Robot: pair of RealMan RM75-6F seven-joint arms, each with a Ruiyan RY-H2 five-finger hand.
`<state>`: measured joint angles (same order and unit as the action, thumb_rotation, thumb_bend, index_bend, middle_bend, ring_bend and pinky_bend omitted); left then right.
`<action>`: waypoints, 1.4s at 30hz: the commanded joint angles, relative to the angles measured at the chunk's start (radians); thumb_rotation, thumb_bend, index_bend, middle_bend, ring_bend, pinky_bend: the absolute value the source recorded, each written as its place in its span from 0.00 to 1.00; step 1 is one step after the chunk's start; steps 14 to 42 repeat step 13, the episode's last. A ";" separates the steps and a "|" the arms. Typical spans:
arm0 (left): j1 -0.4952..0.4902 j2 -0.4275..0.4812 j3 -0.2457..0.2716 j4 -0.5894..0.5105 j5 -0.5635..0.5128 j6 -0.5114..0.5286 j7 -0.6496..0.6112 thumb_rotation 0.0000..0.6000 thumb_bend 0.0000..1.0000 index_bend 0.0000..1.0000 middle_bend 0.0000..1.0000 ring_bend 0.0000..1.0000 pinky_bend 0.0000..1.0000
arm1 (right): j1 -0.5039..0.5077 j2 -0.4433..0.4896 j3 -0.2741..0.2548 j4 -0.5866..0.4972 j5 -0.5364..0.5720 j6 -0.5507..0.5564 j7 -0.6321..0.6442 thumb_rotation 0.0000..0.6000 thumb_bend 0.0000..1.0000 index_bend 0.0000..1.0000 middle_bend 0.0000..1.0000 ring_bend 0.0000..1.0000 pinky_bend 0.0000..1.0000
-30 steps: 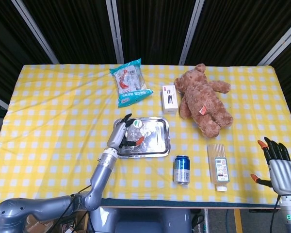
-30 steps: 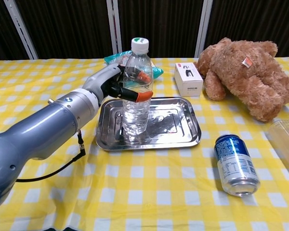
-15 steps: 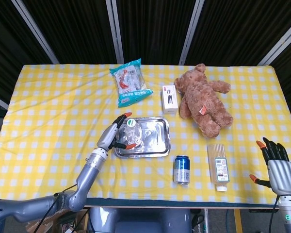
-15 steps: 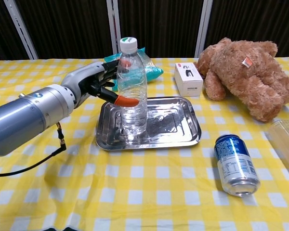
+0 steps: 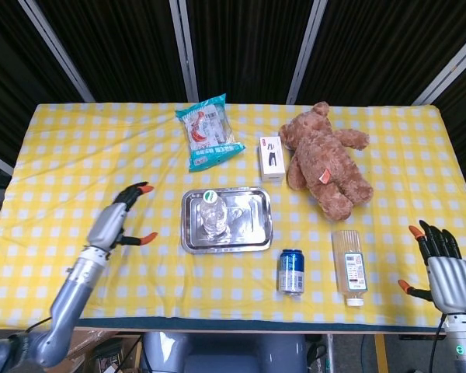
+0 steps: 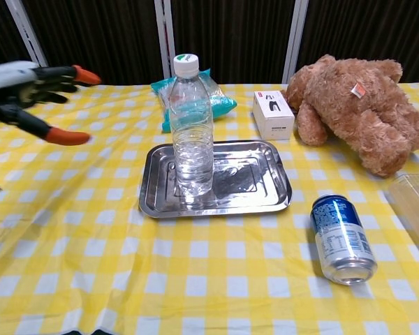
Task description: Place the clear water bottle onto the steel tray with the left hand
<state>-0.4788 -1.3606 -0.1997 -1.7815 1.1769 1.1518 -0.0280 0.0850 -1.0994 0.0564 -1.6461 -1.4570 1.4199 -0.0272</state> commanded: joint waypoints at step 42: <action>0.346 0.169 0.118 0.163 0.115 0.468 0.107 1.00 0.27 0.15 0.07 0.00 0.00 | 0.001 -0.016 0.006 0.013 -0.007 0.019 -0.029 1.00 0.05 0.10 0.00 0.00 0.00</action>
